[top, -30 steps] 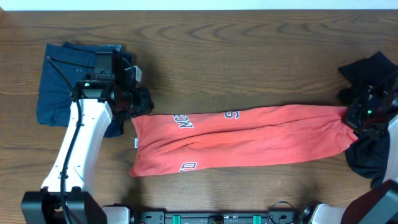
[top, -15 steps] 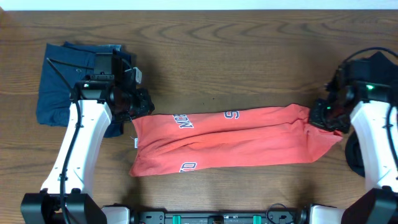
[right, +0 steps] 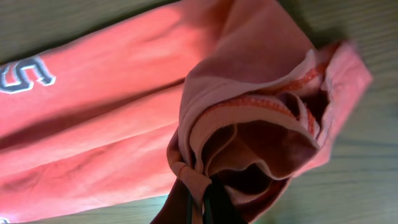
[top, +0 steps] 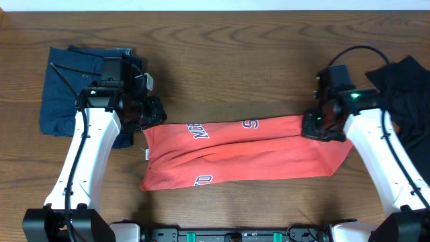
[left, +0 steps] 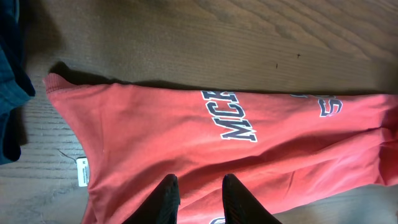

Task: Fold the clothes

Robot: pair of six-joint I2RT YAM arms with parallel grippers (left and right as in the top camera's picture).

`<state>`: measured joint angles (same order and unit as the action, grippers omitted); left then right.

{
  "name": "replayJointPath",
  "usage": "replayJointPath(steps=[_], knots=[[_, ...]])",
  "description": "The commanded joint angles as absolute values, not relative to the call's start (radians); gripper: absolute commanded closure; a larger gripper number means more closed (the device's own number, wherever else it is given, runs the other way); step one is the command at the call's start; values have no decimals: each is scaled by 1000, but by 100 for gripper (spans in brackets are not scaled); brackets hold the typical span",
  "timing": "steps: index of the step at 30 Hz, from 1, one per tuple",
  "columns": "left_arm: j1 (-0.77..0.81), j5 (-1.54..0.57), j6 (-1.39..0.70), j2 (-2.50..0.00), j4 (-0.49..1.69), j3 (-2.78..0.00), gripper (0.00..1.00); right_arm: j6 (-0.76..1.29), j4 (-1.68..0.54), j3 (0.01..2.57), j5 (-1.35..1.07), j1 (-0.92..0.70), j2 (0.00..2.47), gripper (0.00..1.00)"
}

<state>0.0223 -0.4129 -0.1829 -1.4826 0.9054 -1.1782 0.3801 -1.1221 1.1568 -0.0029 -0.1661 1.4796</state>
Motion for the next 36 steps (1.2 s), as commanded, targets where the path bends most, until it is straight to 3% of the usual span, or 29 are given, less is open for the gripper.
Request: replayJointPath(steps=[1, 3, 4, 5, 8, 11, 14, 16, 24, 32, 33, 36], knots=[[19, -419, -172, -1470, 909, -1192, 74, 470, -1103, 1121, 9, -247, 1476, 99], [19, -419, -172, -1470, 912, -1192, 74, 501, -1089, 1103, 19, -278, 1477, 86], [19, -419, -172, -1470, 914, -1192, 74, 505, -1085, 1100, 20, -291, 1477, 72], [19, -419, -172, -1470, 915, -1192, 73, 504, -1082, 1100, 20, -300, 1477, 67], [19, -419, -172, -1470, 915, -1192, 73, 500, -1080, 1111, 59, -299, 1461, 62], [19, -419, -172, -1470, 915, -1192, 72, 493, -1081, 1130, 90, -255, 1424, 48], [19, -419, -172, -1470, 915, -1192, 69, 462, -1065, 1134, 90, -157, 1376, 36], [19, -419, -172, -1470, 915, -1192, 69, 445, -1060, 1134, 86, -67, 1364, 34], [19, -419, -172, -1470, 915, -1192, 69, 410, -1036, 1104, 6, 239, 1456, 41], [19, -419, -172, -1470, 915, -1192, 68, 380, -982, 1103, -35, 294, 1617, 38], [19, -419, -172, -1470, 915, -1192, 69, 380, -968, 1103, -35, 294, 1638, 39], [19, -419, -172, -1470, 916, -1192, 68, 381, -945, 1103, -65, 294, 1682, 55]])
